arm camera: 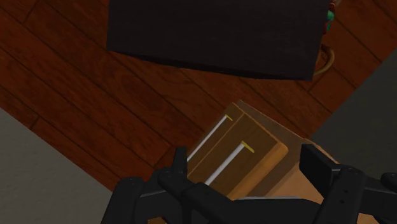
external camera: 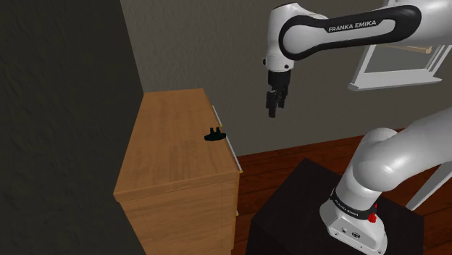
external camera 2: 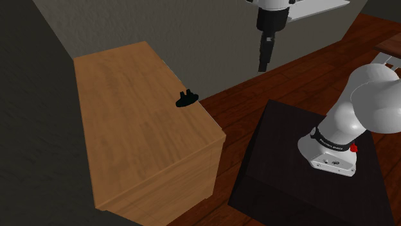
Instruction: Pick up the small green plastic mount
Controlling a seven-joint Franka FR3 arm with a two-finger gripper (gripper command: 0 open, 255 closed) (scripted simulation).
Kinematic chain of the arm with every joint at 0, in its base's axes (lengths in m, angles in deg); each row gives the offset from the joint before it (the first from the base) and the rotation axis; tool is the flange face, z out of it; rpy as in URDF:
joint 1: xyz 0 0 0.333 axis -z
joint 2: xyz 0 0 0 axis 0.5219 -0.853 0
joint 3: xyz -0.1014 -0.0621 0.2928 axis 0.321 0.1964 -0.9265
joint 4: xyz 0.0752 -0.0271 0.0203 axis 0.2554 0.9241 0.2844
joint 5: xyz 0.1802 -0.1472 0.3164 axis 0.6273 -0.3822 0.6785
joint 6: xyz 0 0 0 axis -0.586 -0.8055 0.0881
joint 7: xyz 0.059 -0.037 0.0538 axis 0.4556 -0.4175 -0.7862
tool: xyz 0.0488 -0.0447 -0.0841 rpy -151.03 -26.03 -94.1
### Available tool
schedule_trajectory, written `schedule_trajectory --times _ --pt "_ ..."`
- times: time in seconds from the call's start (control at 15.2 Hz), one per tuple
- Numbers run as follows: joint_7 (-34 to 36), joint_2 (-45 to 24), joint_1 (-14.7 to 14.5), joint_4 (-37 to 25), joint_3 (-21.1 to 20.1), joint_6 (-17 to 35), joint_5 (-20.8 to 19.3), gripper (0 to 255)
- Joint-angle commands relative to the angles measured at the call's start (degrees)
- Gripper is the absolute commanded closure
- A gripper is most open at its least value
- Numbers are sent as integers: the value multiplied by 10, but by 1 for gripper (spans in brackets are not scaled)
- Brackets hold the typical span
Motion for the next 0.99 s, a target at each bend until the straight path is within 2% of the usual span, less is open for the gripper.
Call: schedule_trajectory --times 0.0,0.46,0.92 --pt "4 -39 -2 -5 -6 41 3 0" --pt "19 -180 -8 -58 -25 147 4 0" --pt "38 -326 -15 -147 -41 221 -8 0"
